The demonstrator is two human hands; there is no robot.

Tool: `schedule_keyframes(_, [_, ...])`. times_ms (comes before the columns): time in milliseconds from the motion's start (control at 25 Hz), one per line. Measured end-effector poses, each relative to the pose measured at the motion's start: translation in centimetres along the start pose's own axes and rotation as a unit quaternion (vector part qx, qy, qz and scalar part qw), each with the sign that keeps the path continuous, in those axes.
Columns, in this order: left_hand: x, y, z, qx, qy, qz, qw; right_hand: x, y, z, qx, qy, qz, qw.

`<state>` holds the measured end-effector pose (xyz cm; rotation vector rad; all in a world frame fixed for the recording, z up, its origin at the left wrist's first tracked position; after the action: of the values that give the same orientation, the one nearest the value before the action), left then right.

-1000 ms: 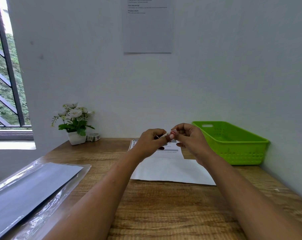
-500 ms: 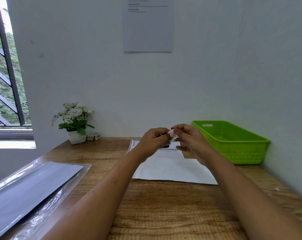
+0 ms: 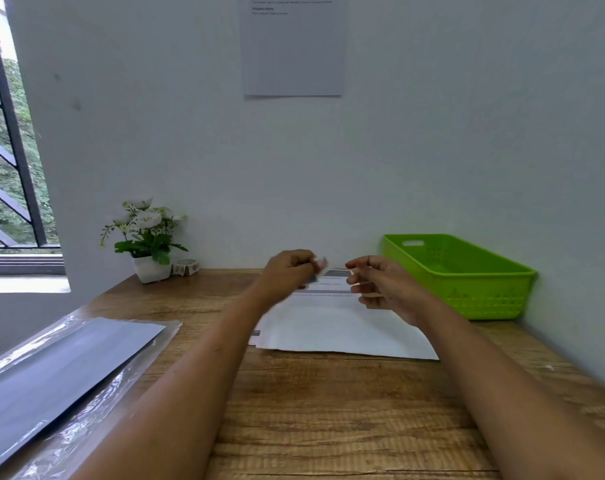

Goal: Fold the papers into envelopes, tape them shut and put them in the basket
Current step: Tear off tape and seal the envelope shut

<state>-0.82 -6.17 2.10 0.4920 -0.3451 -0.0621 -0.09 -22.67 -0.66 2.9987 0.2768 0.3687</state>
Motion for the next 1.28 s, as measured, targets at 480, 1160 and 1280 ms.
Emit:
schedule_keyframes(480, [-2.3, 11.7, -11.3, 0.379, 0.219, 0.251, 0.864, -0.3, 1.6, 0.4, -0.377, -0.023, -0.101, 0.92])
schedule_keyframes(1160, [0.0, -4.0, -5.5, 0.355, 0.092, -0.15, 0.918, -0.5, 0.6, 1.6, -0.596, -0.042, -0.185, 0.78])
schedule_keyframes(1280, [0.0, -3.0, -5.8, 0.357, 0.087, -0.143, 0.919, -0.4, 0.2, 2.1, -0.623, -0.042, -0.199, 0.755])
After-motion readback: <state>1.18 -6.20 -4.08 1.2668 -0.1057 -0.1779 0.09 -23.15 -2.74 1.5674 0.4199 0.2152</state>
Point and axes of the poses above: each hand's wrist, its own x-axis towards the middle knuckle, its own y-axis out of the back of the hand, z = x × y, the point moved 9 cm from there along x, towards the middle knuckle, and after that the axes turned 6 degrees about y, right-handed, at the moved point
